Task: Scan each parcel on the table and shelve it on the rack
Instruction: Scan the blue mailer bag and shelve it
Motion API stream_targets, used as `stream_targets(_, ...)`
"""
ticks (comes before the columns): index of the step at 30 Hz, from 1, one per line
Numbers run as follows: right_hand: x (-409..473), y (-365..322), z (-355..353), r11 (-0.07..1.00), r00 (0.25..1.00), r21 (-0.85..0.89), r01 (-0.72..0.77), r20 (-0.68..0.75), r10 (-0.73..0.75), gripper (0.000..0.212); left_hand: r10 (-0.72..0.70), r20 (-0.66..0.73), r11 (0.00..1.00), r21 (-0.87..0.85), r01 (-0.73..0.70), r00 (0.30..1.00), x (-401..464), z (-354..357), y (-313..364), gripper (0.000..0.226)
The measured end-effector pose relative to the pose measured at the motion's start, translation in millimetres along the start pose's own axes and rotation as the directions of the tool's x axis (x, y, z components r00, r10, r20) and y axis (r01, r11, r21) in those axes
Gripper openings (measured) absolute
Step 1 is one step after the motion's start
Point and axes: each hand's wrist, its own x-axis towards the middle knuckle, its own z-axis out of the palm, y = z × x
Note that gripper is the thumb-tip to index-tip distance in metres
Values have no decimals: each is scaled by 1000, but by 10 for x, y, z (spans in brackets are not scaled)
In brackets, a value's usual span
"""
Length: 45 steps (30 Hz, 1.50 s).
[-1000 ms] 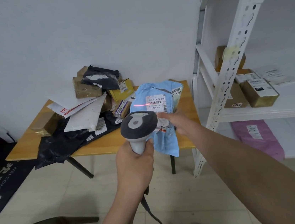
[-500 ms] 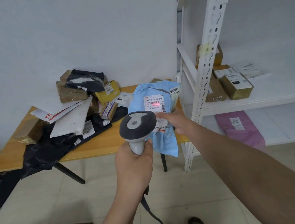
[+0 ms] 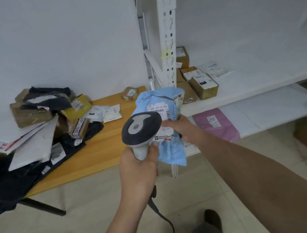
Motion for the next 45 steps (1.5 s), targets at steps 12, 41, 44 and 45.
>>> stream_targets(12, 346, 164, -2029, 985, 979, 33, -171, -108, 173, 43, 49, 123, 999, -3, -49, 991, 456, 1637, -35, 36)
stream_targets(41, 1252, 557, -5616, 909, 889, 84, -408, -190, 416, 43, -218, 184, 974, 100, 202, 958, 1149, 5182, -485, 36)
stream_targets(44, 1378, 652, -5767, 908, 879, 94, -408, -227, 419, 38, -225, 180, 973, 97, 210, 958, 1199, 5338, -615, 37)
stream_targets(45, 1417, 691, -5818, 906, 874, 94, -412, -239, 422, 38, -228, 169, 972, 95, 214, 959, 1202, 5395, -650, 37)
